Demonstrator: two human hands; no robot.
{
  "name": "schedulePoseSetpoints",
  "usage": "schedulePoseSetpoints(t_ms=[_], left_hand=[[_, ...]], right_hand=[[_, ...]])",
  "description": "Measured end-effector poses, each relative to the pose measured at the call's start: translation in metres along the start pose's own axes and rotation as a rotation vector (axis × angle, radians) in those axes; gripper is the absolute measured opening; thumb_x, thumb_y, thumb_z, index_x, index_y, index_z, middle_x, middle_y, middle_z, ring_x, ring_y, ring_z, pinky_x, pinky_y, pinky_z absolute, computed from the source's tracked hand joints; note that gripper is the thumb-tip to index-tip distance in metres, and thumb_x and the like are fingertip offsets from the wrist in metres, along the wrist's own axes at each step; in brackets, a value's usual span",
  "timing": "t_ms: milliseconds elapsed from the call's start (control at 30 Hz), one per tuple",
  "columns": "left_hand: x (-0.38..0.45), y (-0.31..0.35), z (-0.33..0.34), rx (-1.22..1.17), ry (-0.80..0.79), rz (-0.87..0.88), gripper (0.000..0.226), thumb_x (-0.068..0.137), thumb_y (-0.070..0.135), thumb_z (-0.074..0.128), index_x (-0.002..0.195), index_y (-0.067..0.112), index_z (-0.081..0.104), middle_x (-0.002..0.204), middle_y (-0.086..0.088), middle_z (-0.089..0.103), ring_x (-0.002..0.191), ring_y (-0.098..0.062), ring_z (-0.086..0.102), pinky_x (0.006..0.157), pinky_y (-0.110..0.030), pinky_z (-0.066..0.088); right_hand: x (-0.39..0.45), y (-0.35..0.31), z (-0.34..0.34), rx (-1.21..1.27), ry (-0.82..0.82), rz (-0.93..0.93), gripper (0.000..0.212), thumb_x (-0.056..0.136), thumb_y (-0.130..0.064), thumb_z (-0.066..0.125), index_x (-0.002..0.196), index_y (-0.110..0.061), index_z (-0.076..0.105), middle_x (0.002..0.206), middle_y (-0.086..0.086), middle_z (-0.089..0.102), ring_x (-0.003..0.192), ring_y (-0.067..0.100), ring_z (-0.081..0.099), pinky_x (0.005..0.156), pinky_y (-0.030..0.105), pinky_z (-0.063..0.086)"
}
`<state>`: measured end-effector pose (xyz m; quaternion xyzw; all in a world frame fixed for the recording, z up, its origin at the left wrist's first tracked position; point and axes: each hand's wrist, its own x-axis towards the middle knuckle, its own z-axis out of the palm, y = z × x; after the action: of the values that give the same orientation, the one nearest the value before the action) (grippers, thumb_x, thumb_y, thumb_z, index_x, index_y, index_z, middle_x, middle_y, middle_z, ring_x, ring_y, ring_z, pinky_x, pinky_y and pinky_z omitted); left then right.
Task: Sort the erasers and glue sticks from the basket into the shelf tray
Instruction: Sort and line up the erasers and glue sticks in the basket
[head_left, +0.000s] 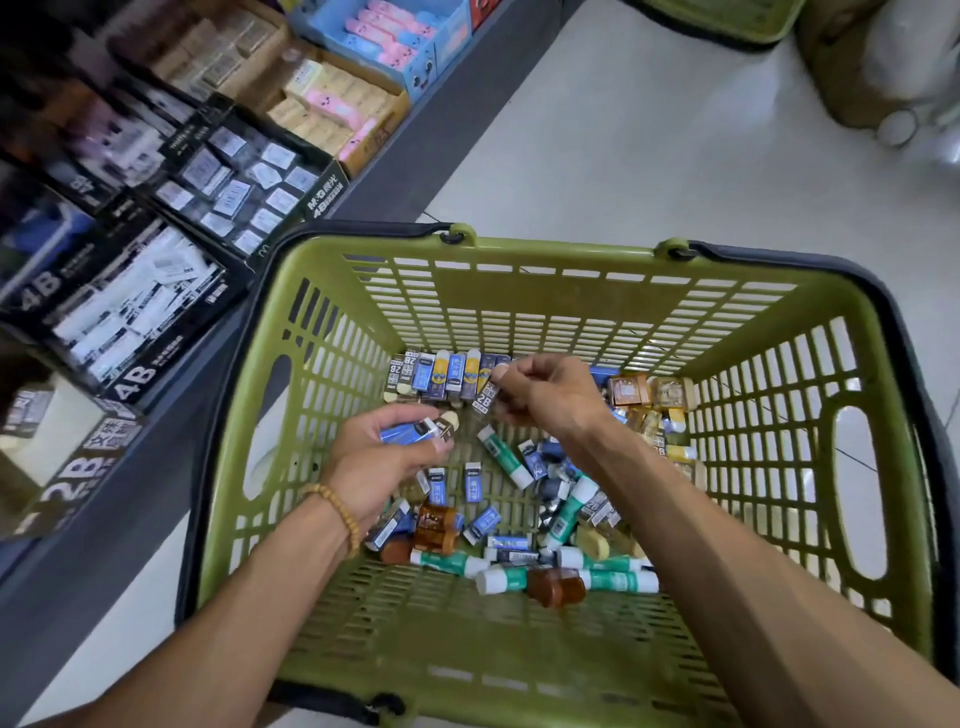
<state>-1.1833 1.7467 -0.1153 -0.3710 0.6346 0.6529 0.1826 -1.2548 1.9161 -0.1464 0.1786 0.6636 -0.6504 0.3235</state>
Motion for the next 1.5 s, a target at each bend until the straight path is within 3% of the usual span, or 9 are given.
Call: schedulePoseSetpoints(t_ms=[167,367,500,633,867,1000,1133,1267,1500], left_hand=[[-0.008,-0.005,-0.027,0.053,0.14,-0.007,0.035,0.066,0.0,0.083,0.092,0.023,0.077,0.119,0.006,0.064,0.103,-0.02,0.068,0.096,-0.039,0.053],[-0.018,-0.01,-0.033,0.026,0.111,-0.037,0.034,0.069,-0.004,0.081,0.09,0.022,0.076,0.116,0.004,0.063,0.097,-0.021,0.07,0.091,-0.039,0.055],[-0.017,-0.008,-0.037,-0.024,0.098,-0.049,0.034,0.068,-0.002,0.082,0.088,0.025,0.077,0.116,0.005,0.062,0.103,-0.023,0.069,0.097,-0.04,0.052],[-0.016,-0.006,-0.036,-0.047,0.114,-0.06,0.035,0.066,-0.001,0.083,0.087,0.027,0.077,0.124,-0.003,0.063,0.102,-0.024,0.069,0.098,-0.041,0.051],[-0.018,-0.001,-0.034,-0.084,0.122,-0.056,0.038,0.072,-0.011,0.075,0.098,0.017,0.073,0.115,0.0,0.065,0.095,-0.023,0.071,0.093,-0.039,0.055],[-0.015,-0.002,-0.034,-0.079,0.148,-0.038,0.043,0.07,-0.013,0.075,0.083,0.027,0.076,0.116,0.0,0.066,0.101,-0.023,0.069,0.093,-0.039,0.053],[-0.014,0.001,-0.029,-0.057,0.182,0.008,0.043,0.067,-0.004,0.082,0.084,0.034,0.074,0.116,-0.003,0.069,0.108,-0.026,0.066,0.099,-0.045,0.05],[-0.017,0.002,-0.022,-0.02,0.23,0.028,0.043,0.064,0.002,0.085,0.084,0.039,0.072,0.112,-0.003,0.071,0.112,-0.029,0.063,0.101,-0.051,0.047],[-0.02,0.009,-0.023,-0.269,0.132,-0.034,0.021,0.09,-0.007,0.054,0.098,0.008,0.067,0.112,-0.016,0.065,0.091,-0.022,0.065,0.084,-0.034,0.057]], right_hand=[[0.035,-0.005,0.046,-0.105,-0.008,-0.025,0.011,0.095,-0.006,0.064,0.086,0.001,0.063,0.065,0.014,0.059,0.046,0.013,0.055,0.042,0.018,0.047],[0.074,0.006,0.096,-0.294,-0.052,-0.101,0.023,0.094,-0.01,0.066,0.071,-0.014,0.062,0.065,0.008,0.065,0.049,0.01,0.063,0.048,0.022,0.049],[0.082,0.008,0.106,-0.389,0.002,-0.177,0.013,0.089,-0.013,0.072,0.094,-0.001,0.072,0.083,0.013,0.074,0.074,0.023,0.072,0.077,0.037,0.059],[0.069,0.013,0.099,-0.575,0.038,-0.29,0.033,0.087,-0.02,0.076,0.116,-0.006,0.069,0.086,-0.001,0.066,0.078,0.014,0.063,0.066,0.014,0.041],[0.075,0.019,0.09,-1.06,-0.042,-0.548,0.036,0.089,-0.035,0.07,0.123,-0.024,0.066,0.1,0.006,0.067,0.088,0.027,0.064,0.068,0.027,0.038],[0.067,0.009,0.084,-0.813,-0.064,-0.431,0.014,0.091,-0.021,0.066,0.099,-0.016,0.076,0.085,0.003,0.074,0.08,0.02,0.067,0.068,0.026,0.047],[0.026,-0.002,0.059,-0.3,-0.269,-0.125,0.028,0.093,-0.024,0.067,0.081,0.001,0.074,0.07,0.01,0.068,0.059,0.02,0.058,0.053,0.025,0.046],[0.005,-0.005,0.046,-0.27,-0.514,-0.005,0.015,0.089,-0.021,0.073,0.077,-0.012,0.073,0.071,0.004,0.072,0.061,0.017,0.064,0.059,0.026,0.055],[0.016,-0.01,0.046,-0.059,-0.338,0.012,0.013,0.089,-0.012,0.071,0.078,-0.007,0.069,0.068,0.008,0.07,0.052,0.014,0.062,0.05,0.022,0.05]])
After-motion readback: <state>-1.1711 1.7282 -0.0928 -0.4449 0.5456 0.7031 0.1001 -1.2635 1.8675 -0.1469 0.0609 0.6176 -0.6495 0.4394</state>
